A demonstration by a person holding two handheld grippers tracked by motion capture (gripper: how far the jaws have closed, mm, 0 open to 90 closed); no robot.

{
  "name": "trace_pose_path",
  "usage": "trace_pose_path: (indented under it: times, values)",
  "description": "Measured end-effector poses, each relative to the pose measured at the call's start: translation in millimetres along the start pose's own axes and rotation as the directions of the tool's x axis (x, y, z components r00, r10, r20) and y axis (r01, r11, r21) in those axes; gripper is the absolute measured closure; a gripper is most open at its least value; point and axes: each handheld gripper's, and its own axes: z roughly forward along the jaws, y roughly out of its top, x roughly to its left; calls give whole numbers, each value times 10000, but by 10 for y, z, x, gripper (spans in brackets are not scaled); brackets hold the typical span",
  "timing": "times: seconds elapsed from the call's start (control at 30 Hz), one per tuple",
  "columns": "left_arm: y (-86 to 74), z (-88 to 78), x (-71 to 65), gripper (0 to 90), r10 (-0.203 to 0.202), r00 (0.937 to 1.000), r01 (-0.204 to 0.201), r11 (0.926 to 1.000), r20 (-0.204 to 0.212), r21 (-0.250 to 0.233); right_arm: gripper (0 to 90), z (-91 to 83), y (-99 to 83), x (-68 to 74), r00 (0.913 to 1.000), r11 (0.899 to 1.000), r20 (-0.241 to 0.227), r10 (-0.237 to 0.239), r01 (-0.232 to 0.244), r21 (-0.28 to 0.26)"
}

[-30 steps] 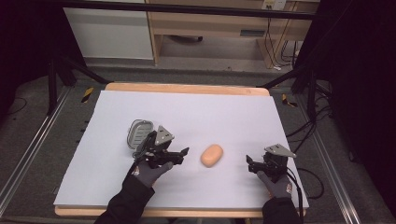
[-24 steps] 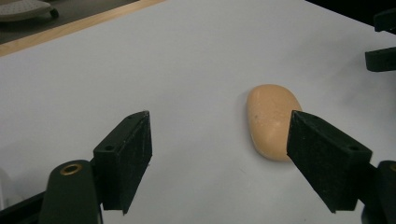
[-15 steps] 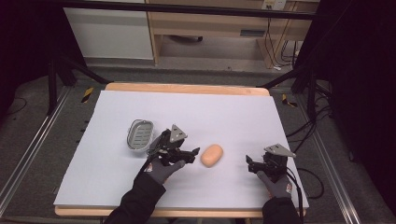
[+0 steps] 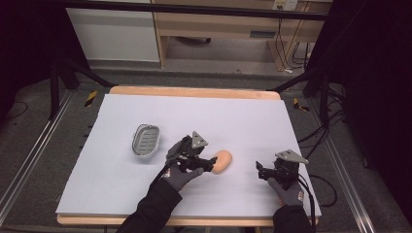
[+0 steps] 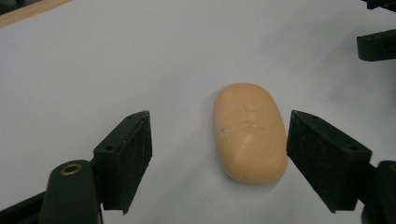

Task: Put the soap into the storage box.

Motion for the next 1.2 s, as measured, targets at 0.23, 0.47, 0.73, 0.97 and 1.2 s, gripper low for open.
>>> trace_pose_path:
  times: [0.23,0.47,0.73,0.97,1.2]
  values:
    - [27,125,-89,221,159,9997,-164,9995,186,259,68,-3,6,-6,10000,10000,-44,54,-54,-29]
    - [62,262,-177,219,385,9989,-400,9972,255,627,69,5,7,-13,9999,10000,-109,70,-70,7]
    - [73,364,-250,210,604,9979,-623,9946,255,835,71,-11,11,-15,9999,9999,-99,98,-99,-45]
    - [60,522,-288,212,650,9976,-674,9902,231,1220,72,-15,10,-24,9998,9999,-126,142,-142,-23]
    - [52,617,-297,240,818,9965,-839,9837,199,1589,75,-20,10,-29,9997,9998,-163,186,-187,-27]
